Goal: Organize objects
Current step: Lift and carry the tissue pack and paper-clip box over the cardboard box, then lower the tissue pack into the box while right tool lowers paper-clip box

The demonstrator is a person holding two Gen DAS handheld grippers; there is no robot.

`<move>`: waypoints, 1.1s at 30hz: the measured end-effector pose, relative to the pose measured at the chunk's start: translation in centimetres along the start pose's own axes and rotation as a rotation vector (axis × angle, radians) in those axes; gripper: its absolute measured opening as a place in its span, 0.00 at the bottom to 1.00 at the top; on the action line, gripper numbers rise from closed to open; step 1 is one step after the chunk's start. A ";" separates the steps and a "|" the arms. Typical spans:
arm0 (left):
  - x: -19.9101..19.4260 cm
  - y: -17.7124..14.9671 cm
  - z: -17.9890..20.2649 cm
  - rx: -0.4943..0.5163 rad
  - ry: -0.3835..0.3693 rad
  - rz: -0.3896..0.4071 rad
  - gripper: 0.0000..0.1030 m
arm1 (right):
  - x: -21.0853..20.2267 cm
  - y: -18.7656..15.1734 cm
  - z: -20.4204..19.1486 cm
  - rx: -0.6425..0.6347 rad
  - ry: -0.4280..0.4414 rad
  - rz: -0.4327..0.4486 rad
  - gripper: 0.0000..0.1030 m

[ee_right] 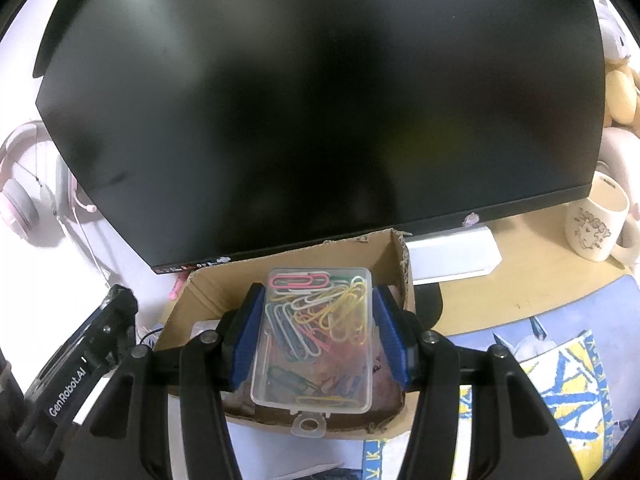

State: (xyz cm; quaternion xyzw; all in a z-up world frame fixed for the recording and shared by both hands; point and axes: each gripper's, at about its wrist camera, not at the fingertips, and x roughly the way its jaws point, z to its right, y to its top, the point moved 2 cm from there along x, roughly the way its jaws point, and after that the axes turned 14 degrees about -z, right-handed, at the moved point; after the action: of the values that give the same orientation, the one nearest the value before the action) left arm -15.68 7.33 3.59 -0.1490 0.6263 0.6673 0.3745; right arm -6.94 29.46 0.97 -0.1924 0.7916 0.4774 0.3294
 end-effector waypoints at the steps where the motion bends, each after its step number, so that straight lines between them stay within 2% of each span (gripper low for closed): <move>1: 0.3 0.1 -0.2 -0.021 -0.028 -0.002 0.48 | 0.2 -0.2 -0.2 -0.012 0.000 0.003 0.56; 2: 0.7 0.1 -0.5 -0.064 -0.061 -0.006 0.48 | 0.4 -0.2 -0.2 -0.024 -0.005 0.003 0.56; 5: 1.7 0.0 -1.0 -0.123 -0.096 -0.024 0.48 | 1.2 -0.5 -0.4 -0.062 -0.035 0.007 0.56; 9: 2.9 -0.2 -0.3 -0.095 -0.078 -0.049 0.48 | 2.0 -1.1 -1.1 -0.114 -0.067 0.000 0.56; 13: 3.8 -0.4 0.3 -0.072 -0.092 -0.074 0.49 | 2.4 -1.7 -2.0 -0.139 -0.101 0.015 0.57; 17: 5.0 -0.6 1.2 -0.028 -0.067 -0.104 0.49 | 2.7 -2.4 -2.9 -0.170 -0.149 0.024 0.57; 21: 5.3 -0.8 1.9 0.007 -0.094 -0.102 0.49 | 3.0 -3.2 -4.3 -0.219 -0.210 0.034 0.57; 25: 5.2 -1.0 3.1 0.046 -0.048 -0.086 0.49 | 2.9 -3.9 -5.4 -0.243 -0.242 0.030 0.57; 30: 6.4 -1.2 3.8 0.071 0.040 -0.130 0.49 | 2.6 -4.9 -6.4 -0.276 -0.250 0.031 0.57; 33: 6.8 -1.3 3.9 0.073 0.065 -0.142 0.49 | 2.6 -5.5 -7.1 -0.299 -0.282 0.030 0.57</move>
State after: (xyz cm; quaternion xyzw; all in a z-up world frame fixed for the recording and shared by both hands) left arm -18.32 13.04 -1.24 -0.2009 0.6498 0.6107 0.4056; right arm -7.76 20.67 -1.99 -0.1585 0.6605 0.6169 0.3975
